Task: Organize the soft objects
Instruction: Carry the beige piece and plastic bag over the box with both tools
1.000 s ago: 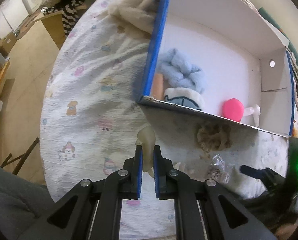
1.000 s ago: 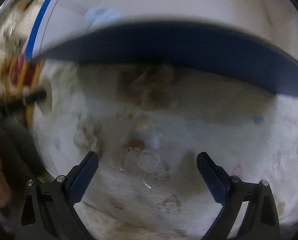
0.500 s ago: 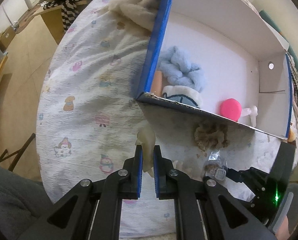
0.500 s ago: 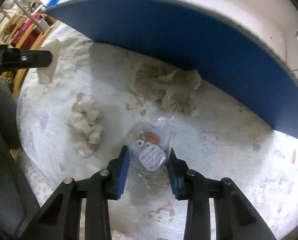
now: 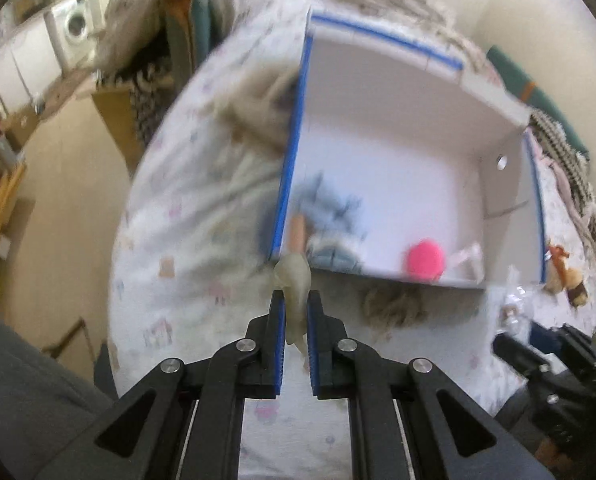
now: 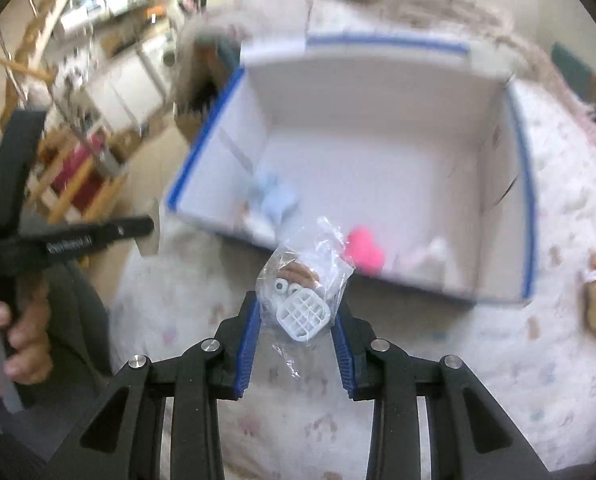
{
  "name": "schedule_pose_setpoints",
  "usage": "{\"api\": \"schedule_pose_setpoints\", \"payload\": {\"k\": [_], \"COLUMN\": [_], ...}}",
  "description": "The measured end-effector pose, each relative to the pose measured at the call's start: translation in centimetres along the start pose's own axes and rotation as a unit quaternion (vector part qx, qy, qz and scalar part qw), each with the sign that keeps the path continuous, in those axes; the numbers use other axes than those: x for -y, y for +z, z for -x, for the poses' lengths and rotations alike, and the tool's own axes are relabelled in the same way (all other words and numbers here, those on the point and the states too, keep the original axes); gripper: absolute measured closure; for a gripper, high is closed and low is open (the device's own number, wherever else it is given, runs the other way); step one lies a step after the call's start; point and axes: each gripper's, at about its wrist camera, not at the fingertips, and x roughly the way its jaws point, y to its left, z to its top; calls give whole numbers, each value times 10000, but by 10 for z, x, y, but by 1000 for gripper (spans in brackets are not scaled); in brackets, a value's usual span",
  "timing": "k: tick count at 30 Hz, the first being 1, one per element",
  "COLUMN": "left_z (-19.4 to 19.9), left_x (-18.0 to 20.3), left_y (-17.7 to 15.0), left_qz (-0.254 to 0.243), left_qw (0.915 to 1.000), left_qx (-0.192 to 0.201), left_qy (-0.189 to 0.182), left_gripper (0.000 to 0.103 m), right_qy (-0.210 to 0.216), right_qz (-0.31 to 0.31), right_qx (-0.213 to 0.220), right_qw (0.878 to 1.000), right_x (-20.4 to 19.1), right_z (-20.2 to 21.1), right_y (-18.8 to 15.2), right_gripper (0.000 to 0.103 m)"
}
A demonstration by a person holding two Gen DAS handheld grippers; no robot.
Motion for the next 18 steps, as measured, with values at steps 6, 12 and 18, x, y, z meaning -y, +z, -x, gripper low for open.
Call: {"api": "schedule_pose_setpoints", "payload": {"k": [6,12,18], "left_z": [33,41,23], "left_x": [20,41,63], "left_y": [30,62,95], "left_qz": [-341,-729,-988], "left_qw": [9974,9932,9913], "left_qx": [631,858,840], "left_qy": [-112,-301,-226], "left_gripper": [94,94,94], "right_qy": [-170,-316,-401], "right_qz": [-196,-385,-590], "right_qx": [709,753,608], "right_qw": [9971,9959,9956], "right_x": [17,51,74], "right_z": [37,25,-11], "right_y": [39,71,93], "right_gripper": [67,67,66]}}
